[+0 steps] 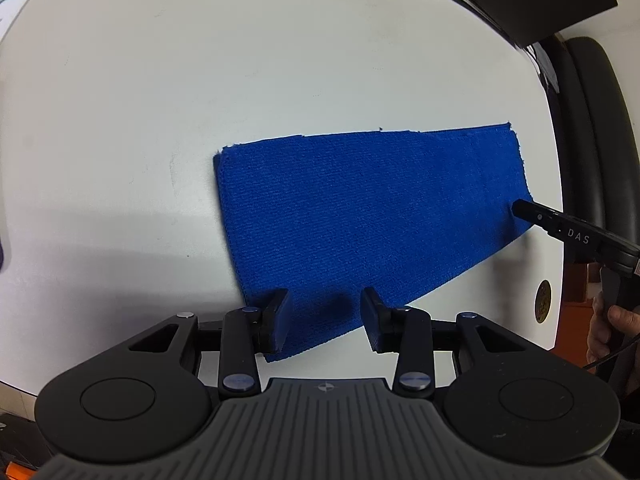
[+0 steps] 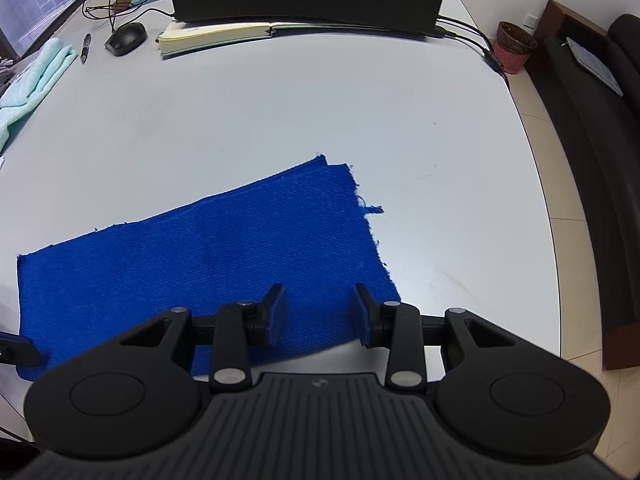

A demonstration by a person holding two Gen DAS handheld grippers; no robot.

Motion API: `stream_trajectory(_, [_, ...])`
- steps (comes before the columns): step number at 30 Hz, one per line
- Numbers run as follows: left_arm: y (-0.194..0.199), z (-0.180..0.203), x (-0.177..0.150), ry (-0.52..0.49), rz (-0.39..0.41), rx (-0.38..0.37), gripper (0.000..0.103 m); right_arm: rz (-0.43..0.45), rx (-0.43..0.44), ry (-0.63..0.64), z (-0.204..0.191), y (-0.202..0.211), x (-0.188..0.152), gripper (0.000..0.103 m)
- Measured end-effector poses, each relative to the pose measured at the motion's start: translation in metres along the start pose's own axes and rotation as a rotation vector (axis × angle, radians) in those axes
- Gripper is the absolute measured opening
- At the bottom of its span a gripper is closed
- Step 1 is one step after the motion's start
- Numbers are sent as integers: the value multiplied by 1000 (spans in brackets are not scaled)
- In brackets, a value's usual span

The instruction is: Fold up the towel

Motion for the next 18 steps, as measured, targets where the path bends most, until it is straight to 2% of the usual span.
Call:
stream_trajectory(7, [2,6,7,-48,20,30,41,0,44,-15,-10,10,-10,37])
stream_trajectory(18, [-2,2,36,-202,13,142,41,-9,74,-36,-24,23,-30,37])
Point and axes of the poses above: each gripper's, at about its wrist camera, not at the fingertips, and y roughly against the way its jaws point, z to its right, x to its top, the point moved 8 cm from there along -y, roughly the way its jaws point, and after that the axes turned 6 degrees about -x, right-handed, at the moved point
